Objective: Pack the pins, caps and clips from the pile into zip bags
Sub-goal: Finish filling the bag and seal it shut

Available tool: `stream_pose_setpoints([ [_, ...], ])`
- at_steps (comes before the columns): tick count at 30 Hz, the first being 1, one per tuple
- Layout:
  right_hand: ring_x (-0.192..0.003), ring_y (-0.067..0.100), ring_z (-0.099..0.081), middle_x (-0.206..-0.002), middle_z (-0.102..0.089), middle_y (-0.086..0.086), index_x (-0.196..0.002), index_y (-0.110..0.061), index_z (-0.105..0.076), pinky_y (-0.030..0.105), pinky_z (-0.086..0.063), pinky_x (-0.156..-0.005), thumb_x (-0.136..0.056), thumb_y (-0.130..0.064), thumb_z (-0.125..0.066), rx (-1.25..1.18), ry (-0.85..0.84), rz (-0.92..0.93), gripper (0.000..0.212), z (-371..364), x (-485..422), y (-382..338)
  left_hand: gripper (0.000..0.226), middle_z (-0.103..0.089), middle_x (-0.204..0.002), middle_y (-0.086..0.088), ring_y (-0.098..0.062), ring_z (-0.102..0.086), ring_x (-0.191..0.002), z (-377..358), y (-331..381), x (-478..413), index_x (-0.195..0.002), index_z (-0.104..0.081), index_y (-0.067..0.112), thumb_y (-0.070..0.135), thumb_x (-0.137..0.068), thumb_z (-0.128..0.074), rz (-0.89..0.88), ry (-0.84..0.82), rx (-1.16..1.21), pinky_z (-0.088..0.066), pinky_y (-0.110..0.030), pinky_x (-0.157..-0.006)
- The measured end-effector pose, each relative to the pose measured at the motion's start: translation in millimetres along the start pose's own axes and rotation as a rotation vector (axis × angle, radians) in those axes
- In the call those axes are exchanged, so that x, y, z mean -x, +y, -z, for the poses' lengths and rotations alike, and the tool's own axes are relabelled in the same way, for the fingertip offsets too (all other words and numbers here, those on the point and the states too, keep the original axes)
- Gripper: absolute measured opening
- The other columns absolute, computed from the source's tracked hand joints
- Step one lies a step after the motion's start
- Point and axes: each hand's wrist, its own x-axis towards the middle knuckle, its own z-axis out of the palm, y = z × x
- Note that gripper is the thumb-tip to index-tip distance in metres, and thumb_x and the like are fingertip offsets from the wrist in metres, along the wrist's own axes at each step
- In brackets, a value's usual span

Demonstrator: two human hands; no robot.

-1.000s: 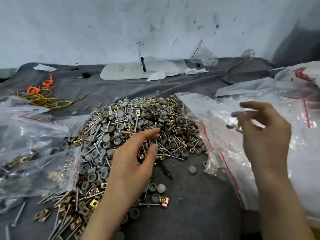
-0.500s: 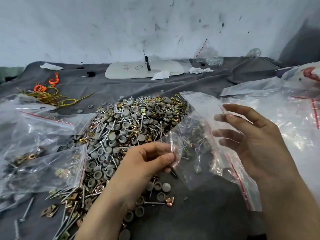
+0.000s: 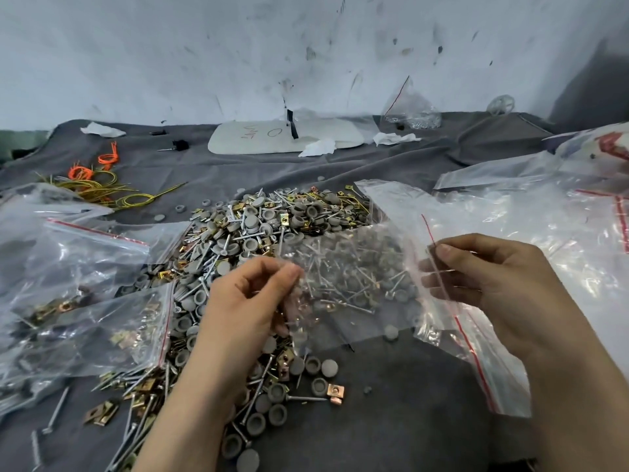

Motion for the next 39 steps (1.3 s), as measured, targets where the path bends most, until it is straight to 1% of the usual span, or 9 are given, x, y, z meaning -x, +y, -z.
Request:
stream_pose_setpoints([
  [3, -0.055, 0.006, -0.057, -0.060, -0.064, -0.004, -0.065, -0.018, -0.075, 0.017, -0.050, -0.052, -0.080, -0.010, -0.065, 0.095, -0.124, 0.005, 0.020, -3.2, 2.3, -1.9, 0.014, -0.056, -0.073, -0.003, -0.017, -0.056, -0.068, -3.6, -3.6, 1.8, -0.095, -0.063, 0.028, 0.022, -0.085, -0.072, -0.258, 0.270, -0.394, -0.054, -0.039, -0.064],
  [7, -0.058, 0.005, -0.060, -0.061, -0.065, -0.004, -0.068, -0.024, -0.075, 0.018, -0.052, -0.058, -0.066, -0.028, -0.066, 0.141, -0.315, 0.013, 0.011, -17.9, 11.4, -8.1, 0.019, -0.047, -0.070, 0.014, -0.001, -0.049, -0.066, -16.1, 7.1, 14.8, -0.095, -0.059, 0.030, 0.036, -0.084, -0.073, -0.552, 0.264, -0.590, -0.041, -0.012, -0.058],
  [11, -0.061, 0.011, -0.060, -0.063, -0.065, 0.000, -0.069, -0.023, -0.074, 0.021, -0.050, -0.059, -0.058, -0.037, -0.071, 0.131, -0.451, 0.035, 0.018, -34.5, 20.8, -10.8, 0.023, -0.062, -0.058, 0.005, -0.007, -0.056, -0.050, -31.0, 10.0, 22.0, -0.074, -0.068, 0.019, 0.041, -0.081, -0.066, -0.300, -0.143, -0.209, -0.044, -0.022, -0.046],
  [14, -0.058, 0.006, -0.058, -0.060, -0.064, -0.002, -0.067, -0.022, -0.073, 0.015, -0.046, -0.052, -0.053, -0.040, -0.072, 0.139, -0.462, 0.041, 0.022, -38.6, 21.0, -9.3, 0.025, -0.061, -0.058, -0.002, -0.012, -0.057, -0.047, -33.0, 10.5, 21.7, -0.071, -0.066, 0.014, 0.037, -0.080, -0.064, -0.178, -0.260, -0.083, -0.044, -0.020, -0.044],
  [21, -0.062, 0.007, -0.061, -0.064, -0.068, 0.001, -0.068, -0.011, -0.069, 0.016, -0.048, -0.059, -0.058, -0.034, -0.075, 0.283, -0.627, 0.056, 0.026, -41.1, 23.1, -9.1, 0.038, -0.065, -0.055, -0.007, -0.017, -0.062, -0.046, -29.2, 11.3, 18.8, -0.071, -0.069, 0.003, 0.040, -0.075, -0.062, -0.038, -0.349, 0.028, -0.049, -0.024, -0.046],
  [27, -0.064, 0.015, -0.052, -0.063, -0.059, 0.002, -0.059, -0.023, -0.061, 0.023, -0.041, -0.059, -0.067, -0.025, -0.075, 0.160, -0.642, 0.038, 0.017, -37.2, 23.7, -9.6, 0.030, -0.068, -0.062, -0.009, -0.016, -0.064, -0.052, -22.6, 17.0, 19.1, -0.066, -0.070, 0.012, 0.034, -0.085, -0.064, 0.070, -0.487, 0.135, -0.053, -0.021, -0.051],
  [31, -0.072, 0.028, -0.051, -0.071, -0.055, 0.025, -0.065, -0.022, -0.059, 0.039, -0.039, -0.069, -0.076, -0.024, -0.072, 0.161, -0.745, -0.001, 0.017, -34.1, 24.6, -11.3, 0.029, -0.067, -0.062, -0.007, -0.015, -0.064, -0.056, -20.7, 14.4, 18.2, -0.068, -0.071, 0.014, 0.030, -0.091, -0.065, 0.062, -0.531, 0.119, -0.053, -0.022, -0.055],
  [35, -0.056, 0.009, -0.054, -0.061, -0.058, 0.004, -0.063, -0.020, -0.063, 0.015, -0.042, -0.054, -0.077, -0.015, -0.066, 0.061, -0.783, -0.073, 0.015, -30.7, 22.4, -12.8, 0.024, -0.060, -0.058, -0.005, -0.011, -0.057, -0.053, -16.6, 12.1, 17.2, -0.071, -0.071, 0.011, 0.025, -0.086, -0.058, 0.017, -0.586, 0.057, -0.047, -0.018, -0.055],
  [39, -0.051, 0.014, -0.057, -0.055, -0.057, 0.003, -0.056, -0.019, -0.060, 0.022, -0.045, -0.051, -0.069, -0.011, -0.065, 0.113, -0.581, -0.004, 0.016, -25.8, 17.8, -11.6, 0.025, -0.058, -0.056, -0.004, -0.005, -0.050, -0.048, -14.5, 14.4, 16.5, -0.060, -0.066, 0.016, 0.031, -0.079, -0.064, -0.023, -0.563, -0.001, -0.039, -0.011, -0.051],
])
